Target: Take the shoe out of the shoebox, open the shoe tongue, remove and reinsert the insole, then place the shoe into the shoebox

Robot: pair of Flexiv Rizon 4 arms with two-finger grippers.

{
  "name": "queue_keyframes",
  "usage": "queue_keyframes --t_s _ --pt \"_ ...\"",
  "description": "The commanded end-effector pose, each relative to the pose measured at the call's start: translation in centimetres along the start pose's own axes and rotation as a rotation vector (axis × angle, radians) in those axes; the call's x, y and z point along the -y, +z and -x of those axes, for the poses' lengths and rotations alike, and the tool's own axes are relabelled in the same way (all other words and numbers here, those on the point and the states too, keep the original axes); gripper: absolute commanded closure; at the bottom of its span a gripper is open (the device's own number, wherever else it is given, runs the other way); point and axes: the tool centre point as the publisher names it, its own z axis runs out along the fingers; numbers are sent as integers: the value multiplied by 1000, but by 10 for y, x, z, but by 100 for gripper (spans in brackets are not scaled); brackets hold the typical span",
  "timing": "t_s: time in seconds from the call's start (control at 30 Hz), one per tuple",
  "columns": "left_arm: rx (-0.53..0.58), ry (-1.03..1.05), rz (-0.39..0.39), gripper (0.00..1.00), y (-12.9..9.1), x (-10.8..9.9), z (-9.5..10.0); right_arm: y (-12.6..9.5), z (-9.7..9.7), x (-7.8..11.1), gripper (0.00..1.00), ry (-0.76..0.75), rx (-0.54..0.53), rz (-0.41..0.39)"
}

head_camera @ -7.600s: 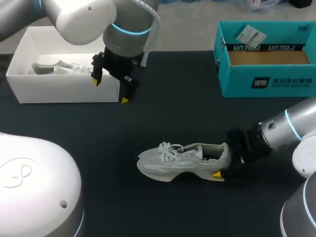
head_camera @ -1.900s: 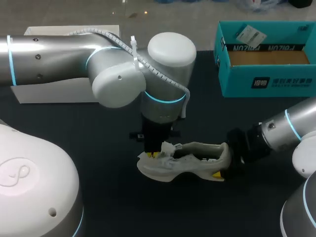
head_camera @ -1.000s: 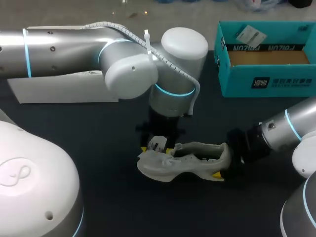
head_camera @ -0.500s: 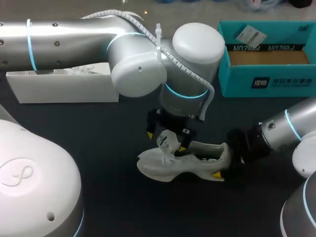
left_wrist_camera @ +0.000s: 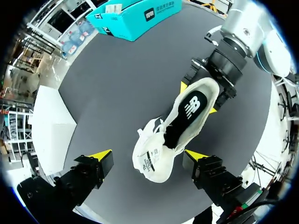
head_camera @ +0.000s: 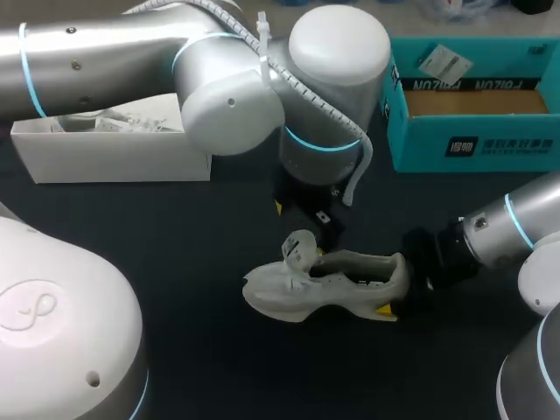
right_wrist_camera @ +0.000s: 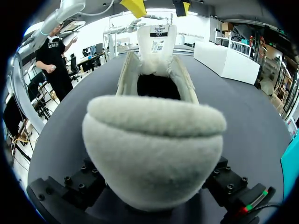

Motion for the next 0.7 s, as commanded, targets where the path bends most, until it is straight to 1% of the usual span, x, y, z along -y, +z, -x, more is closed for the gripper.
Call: queue_keyframes --t_s 0.03,0.07,0.1,0.17,0.2,0.23,0.3,0.33,0.37,0.4,0.47,0.5,0.7 --pt "-13 161 -26 0 1 -5 3 3 0 0 100 0 1 -2" --pt "-13 161 -26 0 1 -5 3 3 0 0 100 0 1 -2" --pt "-18 177 -39 0 1 3 -4 3 0 0 100 0 1 -2" --pt "-52 153 -153 0 0 13 -11 3 0 0 100 0 1 -2" --pt "-73 152 -165 0 2 17 -13 3 0 0 100 0 1 -2" --pt "-73 155 -166 0 4 20 -16 3 0 0 100 0 1 -2" --pt "-83 159 -191 0 5 26 -21 3 0 0 100 0 1 -2" --pt "-86 165 -188 0 6 28 -23 3 0 0 100 0 1 -2" --pt "-93 165 -193 5 6 29 -25 3 0 0 100 0 1 -2" --pt "-99 172 -197 51 6 31 -28 3 0 0 100 0 1 -2" --pt "-101 185 -175 87 8 34 -33 3 0 0 100 0 1 -2" --pt "-100 193 -163 100 8 34 -35 3 0 0 100 0 1 -2" --pt "-77 238 -123 100 6 40 -42 3 0 0 100 0 1 -2"
